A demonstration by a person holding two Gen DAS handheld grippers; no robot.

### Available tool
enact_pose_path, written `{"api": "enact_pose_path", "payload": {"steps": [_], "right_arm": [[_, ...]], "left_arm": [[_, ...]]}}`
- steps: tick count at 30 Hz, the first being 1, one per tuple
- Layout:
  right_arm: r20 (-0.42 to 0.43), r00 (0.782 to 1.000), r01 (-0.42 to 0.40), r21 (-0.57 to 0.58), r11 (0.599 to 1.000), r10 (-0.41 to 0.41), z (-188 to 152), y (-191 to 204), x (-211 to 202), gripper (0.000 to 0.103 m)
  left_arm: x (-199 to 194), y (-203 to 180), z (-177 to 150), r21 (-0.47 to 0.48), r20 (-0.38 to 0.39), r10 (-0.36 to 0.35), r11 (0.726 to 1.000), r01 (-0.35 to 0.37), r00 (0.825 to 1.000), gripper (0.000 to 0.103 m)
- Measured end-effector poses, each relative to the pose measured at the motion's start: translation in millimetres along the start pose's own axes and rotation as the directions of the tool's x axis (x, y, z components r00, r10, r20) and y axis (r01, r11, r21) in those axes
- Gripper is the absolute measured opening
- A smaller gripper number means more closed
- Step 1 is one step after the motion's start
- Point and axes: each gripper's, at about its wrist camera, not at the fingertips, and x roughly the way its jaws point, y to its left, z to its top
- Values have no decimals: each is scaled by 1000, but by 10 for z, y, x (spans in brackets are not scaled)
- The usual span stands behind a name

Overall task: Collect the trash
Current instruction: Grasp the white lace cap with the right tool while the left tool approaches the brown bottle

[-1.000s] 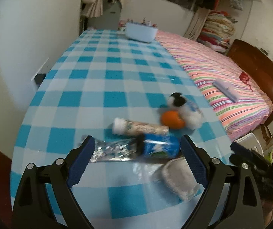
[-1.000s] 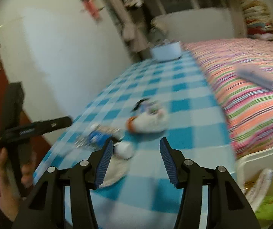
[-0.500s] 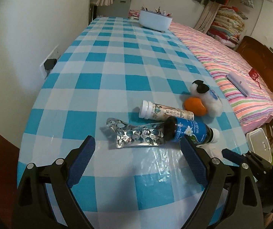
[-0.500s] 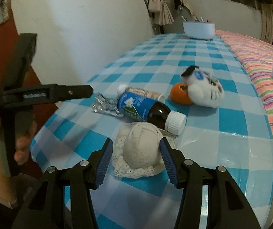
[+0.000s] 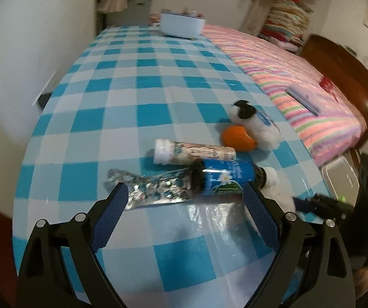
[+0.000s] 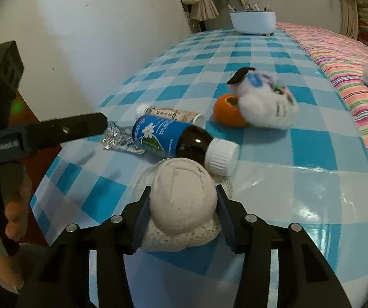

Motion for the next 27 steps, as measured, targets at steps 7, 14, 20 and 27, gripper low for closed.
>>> {"api": "enact_pose_path", "payload": {"steps": [7,14,20,27], "right_arm": [[47,999,-20,126,992,14,-17,-453,-282,46],[84,996,-39,179,983,25,-46,-666,-483,46],[113,993,-48,219,974,23,-79,-818,-619,46],[130,991,-54,234,971,23,-80,-877,-670,46]], "left_arm": [[65,-459,78,379,-4,-29,925,29,1000,89],[313,-687,183,536,-108,-110,831,151,988,84],[537,-715,175,594,-210,-96,778,205,973,80],[760,-739,169,640,-293,-31,736,220,956,60]]}}
